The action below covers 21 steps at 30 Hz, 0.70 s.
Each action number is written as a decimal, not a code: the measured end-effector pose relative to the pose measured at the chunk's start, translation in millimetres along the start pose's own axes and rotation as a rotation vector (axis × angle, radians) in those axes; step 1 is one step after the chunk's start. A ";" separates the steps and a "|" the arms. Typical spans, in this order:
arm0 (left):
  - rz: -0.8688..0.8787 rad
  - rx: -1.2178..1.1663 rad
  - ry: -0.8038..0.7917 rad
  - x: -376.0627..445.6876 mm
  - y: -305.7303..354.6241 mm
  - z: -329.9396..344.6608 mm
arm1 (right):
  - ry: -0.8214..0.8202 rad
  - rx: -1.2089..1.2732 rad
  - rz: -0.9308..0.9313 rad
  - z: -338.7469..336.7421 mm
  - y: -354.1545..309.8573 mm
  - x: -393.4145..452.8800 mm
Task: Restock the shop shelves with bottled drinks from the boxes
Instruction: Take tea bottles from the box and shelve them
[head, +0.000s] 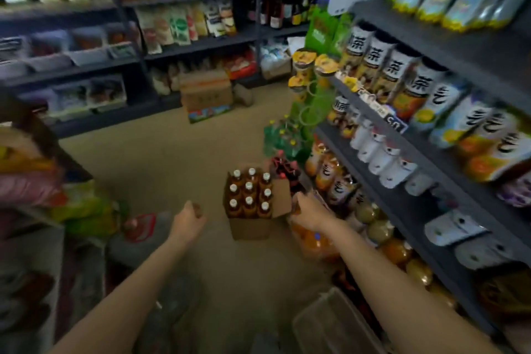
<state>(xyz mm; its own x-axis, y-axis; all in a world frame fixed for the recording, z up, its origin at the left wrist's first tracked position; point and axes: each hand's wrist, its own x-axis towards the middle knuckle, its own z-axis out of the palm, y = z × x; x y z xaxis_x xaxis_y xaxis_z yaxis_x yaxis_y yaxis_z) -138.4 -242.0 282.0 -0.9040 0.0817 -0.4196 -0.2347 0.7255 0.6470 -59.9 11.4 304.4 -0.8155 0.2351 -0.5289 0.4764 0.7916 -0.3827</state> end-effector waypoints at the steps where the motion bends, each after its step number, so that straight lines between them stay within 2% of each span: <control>1: -0.021 -0.013 -0.010 9.6 -7.4 -1.4 | -0.023 -0.010 0.001 5.8 -5.9 15.0; 7: -0.068 0.070 -0.062 91.0 -24.2 5.4 | -0.129 -0.030 0.014 31.2 -6.4 115.3; 13: -0.049 0.126 -0.166 211.9 3.8 40.8 | -0.169 -0.056 0.100 45.3 8.0 237.1; 17: -0.028 0.119 -0.258 260.8 8.8 87.2 | -0.209 -0.058 0.057 97.7 27.4 321.1; 19: -0.008 0.153 -0.299 273.4 -2.3 110.1 | -0.212 -0.079 0.029 149.3 60.0 365.9; 21: -0.011 0.172 -0.340 283.4 -22.6 132.0 | -0.263 -0.113 0.016 171.5 58.7 383.2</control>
<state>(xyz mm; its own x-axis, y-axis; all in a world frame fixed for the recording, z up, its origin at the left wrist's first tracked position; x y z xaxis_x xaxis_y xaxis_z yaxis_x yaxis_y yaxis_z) -342.1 -145.0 64.5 -0.7250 0.2738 -0.6320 -0.1544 0.8296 0.5365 -288.0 51.2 -50.6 -0.6880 0.1049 -0.7181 0.4364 0.8504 -0.2939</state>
